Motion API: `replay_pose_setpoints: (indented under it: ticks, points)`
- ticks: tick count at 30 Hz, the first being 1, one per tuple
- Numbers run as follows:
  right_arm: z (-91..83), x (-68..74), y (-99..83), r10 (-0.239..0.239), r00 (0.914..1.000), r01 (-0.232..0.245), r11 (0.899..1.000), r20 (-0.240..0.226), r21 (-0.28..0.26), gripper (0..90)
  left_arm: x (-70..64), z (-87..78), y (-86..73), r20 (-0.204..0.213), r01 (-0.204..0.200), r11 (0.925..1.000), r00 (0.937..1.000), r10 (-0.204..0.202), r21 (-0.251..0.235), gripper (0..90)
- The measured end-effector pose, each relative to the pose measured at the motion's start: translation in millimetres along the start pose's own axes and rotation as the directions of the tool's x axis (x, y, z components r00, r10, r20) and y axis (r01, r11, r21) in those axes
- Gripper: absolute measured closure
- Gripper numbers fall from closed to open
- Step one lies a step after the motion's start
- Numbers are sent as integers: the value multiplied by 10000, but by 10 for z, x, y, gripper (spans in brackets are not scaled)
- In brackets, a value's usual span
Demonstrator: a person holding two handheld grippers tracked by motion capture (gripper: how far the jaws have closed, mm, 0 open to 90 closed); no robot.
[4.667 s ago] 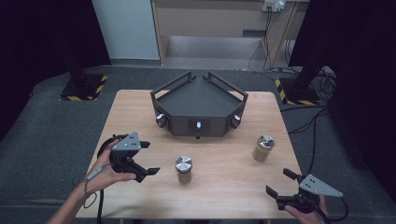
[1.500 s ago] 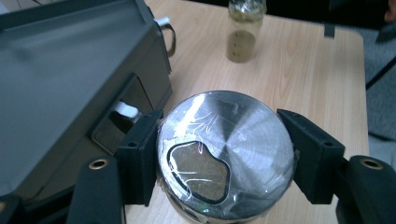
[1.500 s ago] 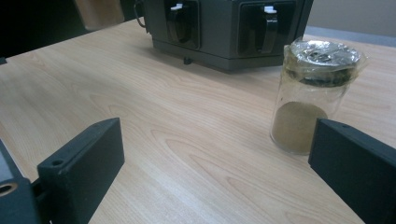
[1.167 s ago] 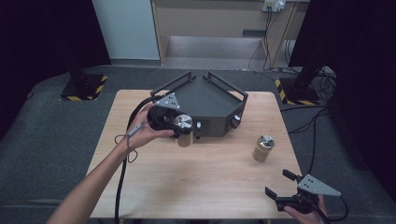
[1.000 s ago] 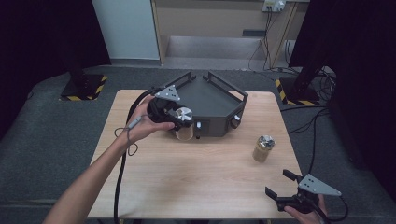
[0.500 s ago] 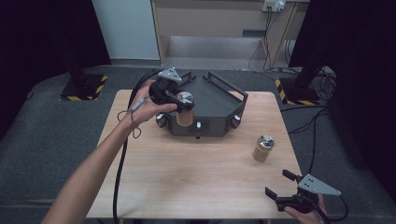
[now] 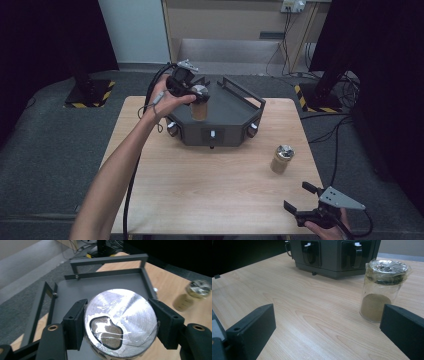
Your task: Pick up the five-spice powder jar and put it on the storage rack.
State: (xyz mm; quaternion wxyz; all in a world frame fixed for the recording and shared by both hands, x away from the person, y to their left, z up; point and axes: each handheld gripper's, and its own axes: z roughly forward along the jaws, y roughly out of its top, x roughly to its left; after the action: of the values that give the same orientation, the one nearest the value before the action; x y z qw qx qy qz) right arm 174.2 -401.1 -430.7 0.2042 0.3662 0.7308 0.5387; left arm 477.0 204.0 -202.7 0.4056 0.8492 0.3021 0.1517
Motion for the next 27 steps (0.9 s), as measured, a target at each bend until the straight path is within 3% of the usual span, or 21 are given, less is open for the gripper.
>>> replay_pose_setpoints:
  ticks: [7, 16, 19, 27]
  points:
    - [2, -3, -9, 33, 10000, -33, 10000, 36, -62, 9, 91, 263, 20, -278, 675, 9976, 9974, -670, 166, 337]
    - [2, -3, -13, 54, 10000, -54, 9999, 61, -88, 9, 110, 452, -3, -665, 847, 9954, 9944, -816, 450, 337]
    - [6, -4, -11, 63, 10000, -63, 10000, 64, -72, 9, 147, 483, -43, -614, 1002, 9941, 9933, -975, 422, 337]
    - [7, -2, -13, 83, 9999, -83, 9999, 95, -91, 8, 155, 528, -49, -517, 926, 9939, 9946, -895, 596, 337]
